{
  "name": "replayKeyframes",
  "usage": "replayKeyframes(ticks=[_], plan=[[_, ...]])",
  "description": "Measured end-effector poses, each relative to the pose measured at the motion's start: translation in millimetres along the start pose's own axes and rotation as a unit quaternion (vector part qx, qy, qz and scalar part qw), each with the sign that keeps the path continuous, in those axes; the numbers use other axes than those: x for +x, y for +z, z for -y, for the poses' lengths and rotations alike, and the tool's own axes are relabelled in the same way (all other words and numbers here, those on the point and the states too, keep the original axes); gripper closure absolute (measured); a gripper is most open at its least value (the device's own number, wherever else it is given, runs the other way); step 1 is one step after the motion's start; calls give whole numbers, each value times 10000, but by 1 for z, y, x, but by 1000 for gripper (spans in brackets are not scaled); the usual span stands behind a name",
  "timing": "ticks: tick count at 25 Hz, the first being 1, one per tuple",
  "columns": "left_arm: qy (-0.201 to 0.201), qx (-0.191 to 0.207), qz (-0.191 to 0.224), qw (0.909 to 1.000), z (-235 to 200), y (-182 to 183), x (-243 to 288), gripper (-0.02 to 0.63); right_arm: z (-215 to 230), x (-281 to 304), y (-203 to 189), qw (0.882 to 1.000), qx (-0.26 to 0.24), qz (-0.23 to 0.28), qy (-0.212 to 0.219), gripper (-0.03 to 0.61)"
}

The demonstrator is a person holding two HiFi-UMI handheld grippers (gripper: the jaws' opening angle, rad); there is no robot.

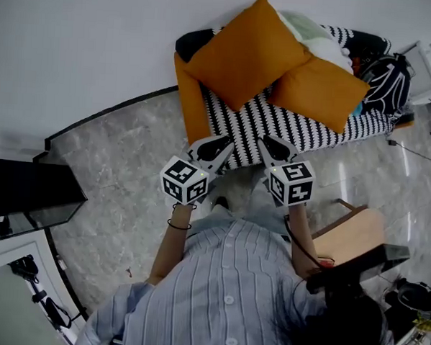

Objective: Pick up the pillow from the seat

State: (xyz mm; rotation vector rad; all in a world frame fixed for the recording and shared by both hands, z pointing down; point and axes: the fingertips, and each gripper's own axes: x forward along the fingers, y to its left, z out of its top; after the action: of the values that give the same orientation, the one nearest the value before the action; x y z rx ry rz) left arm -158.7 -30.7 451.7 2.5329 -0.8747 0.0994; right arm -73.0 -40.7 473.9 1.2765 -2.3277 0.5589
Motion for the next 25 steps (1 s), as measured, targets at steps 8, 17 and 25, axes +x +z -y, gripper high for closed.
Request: replayKeyframes(ticks=[8,17,25], plan=[[95,-63,-164,9998,-28,16,94,565,95,35,22,10000,39,-61,51,522],[-92,-162,-305,9994,-47,39,228,565,235,66,44,9996,251,-149,-52,522],[-200,48,-1099,9937,-81,4,329,565,332,121,41,9992,55,-387,-41,522]])
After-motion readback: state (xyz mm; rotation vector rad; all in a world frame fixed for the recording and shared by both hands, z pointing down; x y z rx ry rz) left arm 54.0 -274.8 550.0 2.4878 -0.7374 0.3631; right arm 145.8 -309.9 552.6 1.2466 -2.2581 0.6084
